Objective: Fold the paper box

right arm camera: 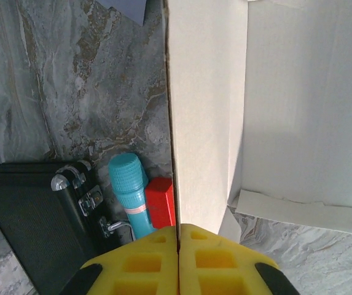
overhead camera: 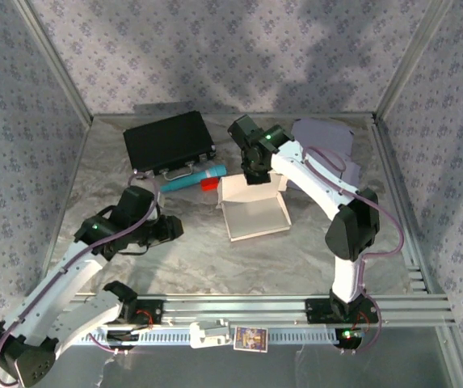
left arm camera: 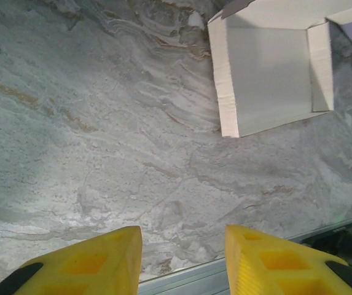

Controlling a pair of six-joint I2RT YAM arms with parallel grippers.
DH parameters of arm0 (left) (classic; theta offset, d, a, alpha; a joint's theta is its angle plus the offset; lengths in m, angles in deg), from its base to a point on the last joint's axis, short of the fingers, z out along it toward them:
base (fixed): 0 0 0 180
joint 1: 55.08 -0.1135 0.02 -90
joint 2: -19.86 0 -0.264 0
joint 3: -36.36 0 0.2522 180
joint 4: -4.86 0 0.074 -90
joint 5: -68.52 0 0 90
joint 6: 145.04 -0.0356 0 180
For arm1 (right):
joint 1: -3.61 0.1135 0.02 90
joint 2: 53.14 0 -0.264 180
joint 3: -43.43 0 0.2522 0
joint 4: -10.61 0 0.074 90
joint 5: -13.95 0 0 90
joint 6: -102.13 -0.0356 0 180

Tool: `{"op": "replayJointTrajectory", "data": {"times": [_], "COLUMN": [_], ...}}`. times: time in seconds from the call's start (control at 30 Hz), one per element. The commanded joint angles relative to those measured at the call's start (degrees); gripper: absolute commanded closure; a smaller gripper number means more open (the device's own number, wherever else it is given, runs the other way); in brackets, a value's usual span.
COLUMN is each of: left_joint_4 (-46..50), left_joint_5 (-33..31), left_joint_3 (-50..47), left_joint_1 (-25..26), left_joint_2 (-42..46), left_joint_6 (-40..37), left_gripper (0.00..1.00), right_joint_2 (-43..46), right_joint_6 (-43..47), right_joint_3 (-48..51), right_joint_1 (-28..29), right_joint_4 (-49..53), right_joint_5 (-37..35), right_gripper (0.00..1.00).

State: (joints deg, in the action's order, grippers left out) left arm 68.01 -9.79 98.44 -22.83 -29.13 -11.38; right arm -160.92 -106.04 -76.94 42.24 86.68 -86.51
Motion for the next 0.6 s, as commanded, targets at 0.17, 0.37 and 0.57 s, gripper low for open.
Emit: {"op": "replayJointTrajectory", "data": {"times": [0.17,0.37,0.57], "left_joint_4": [-5.4,-8.8,-9.1], "left_joint_5": [-1.0,-1.6,-2.5], "left_joint_3": [0.1,3.9,13.4], "left_joint_1": [-0.5,-0.4,-0.3], "left_joint_2": [-4.6,-11.3,-23.4], "left_joint_6": [-2.1,-6.4,-13.4], "left_gripper": [0.55,0.53,0.51], "right_joint_2": [3.6,8.5,14.8], "right_joint_6": [2.3,16.0,56.6], "right_joint_3": [2.3,1.1,0.0], "right_joint_1": [-1.1,-4.3,-8.8], "right_joint_4": [0.9,2.1,-3.0], "right_joint_5": [0.5,-4.4,-13.8], "right_gripper": [0.71,0.50,0.50]}}
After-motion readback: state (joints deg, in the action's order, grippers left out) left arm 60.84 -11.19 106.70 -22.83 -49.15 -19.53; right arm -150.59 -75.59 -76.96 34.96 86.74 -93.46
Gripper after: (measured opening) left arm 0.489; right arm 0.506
